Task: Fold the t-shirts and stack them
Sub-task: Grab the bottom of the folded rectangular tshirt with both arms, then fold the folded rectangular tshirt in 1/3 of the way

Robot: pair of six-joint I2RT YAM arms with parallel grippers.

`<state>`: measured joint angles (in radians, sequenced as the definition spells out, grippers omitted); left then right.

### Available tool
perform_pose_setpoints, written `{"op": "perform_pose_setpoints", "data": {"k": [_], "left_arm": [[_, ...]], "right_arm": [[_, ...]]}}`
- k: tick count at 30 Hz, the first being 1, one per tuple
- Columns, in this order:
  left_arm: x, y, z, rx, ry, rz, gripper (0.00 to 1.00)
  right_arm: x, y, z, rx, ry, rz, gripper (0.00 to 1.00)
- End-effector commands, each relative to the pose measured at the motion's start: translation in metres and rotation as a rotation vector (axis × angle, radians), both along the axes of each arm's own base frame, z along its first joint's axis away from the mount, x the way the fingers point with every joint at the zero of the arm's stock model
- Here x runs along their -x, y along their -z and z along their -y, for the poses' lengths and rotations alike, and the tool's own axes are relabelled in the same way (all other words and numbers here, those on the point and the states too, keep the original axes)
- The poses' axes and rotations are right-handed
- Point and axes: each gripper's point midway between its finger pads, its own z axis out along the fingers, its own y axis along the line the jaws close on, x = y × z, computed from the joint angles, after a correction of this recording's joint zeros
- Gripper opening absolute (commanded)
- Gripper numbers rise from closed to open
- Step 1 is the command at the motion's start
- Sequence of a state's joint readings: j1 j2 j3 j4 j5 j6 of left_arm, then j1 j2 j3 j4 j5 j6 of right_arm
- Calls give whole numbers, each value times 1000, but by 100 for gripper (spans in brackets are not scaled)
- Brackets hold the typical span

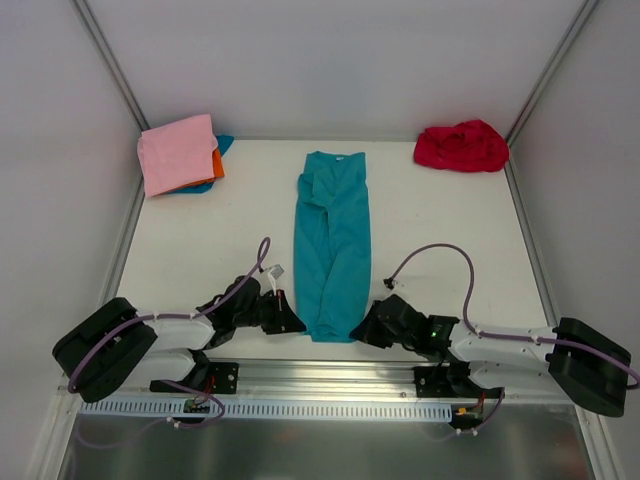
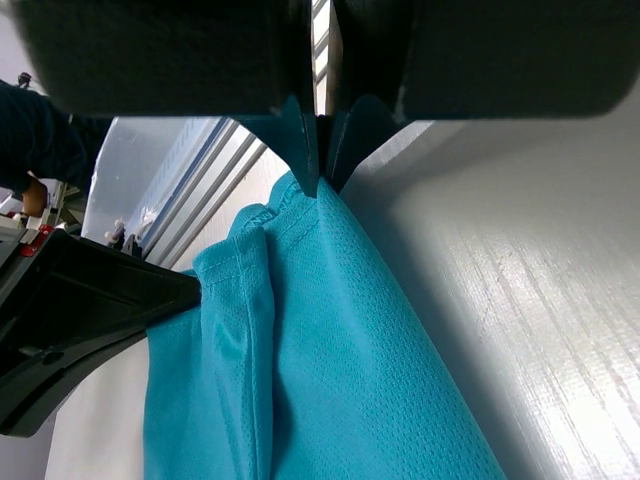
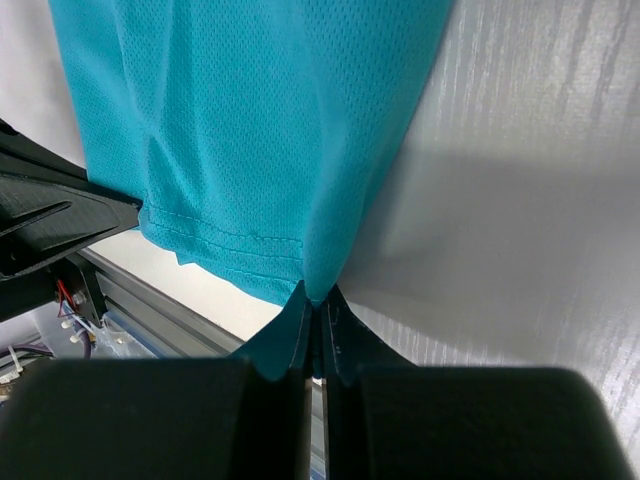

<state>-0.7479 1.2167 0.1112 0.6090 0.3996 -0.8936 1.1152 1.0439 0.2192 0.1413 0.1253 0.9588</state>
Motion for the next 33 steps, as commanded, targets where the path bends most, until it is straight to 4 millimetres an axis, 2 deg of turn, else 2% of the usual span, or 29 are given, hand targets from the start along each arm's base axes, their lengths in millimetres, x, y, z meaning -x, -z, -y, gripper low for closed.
{"op": "perform_pose_setpoints", "data": {"k": [1,8,11,12,13,14,16,17,19,24,33], "left_arm": [[2,-3,5,3,34,20,0],[15,-7,4,5,47,4,0],[22,-13,1,4,50,10,0],[20,-22,2,23,40,36,0],[23,-19,-3,4,35,21,0],[22,-28,-2,27,30,40,0],[23,-29,-7,13,16,35,0],[22,-37,-6,32,9,54,0],[20,-42,-8,32,-2,70,0],[15,-45,-6,16,-6,77,0],[1,-58,14,29,20,86,0]], "right_arm": [[13,28,36,176,-1,-43,1],[22,21,38,182,-20,-37,1],[25,16,38,183,-26,-25,1],[27,16,38,184,-33,-23,1],[28,15,39,189,-35,-25,0],[27,10,36,176,-37,-17,0],[29,6,36,183,-45,-12,1],[27,-3,32,170,-47,5,1],[26,-9,33,181,-53,16,0],[14,-41,28,186,-61,87,0],[6,-61,21,189,-66,119,0]]}}
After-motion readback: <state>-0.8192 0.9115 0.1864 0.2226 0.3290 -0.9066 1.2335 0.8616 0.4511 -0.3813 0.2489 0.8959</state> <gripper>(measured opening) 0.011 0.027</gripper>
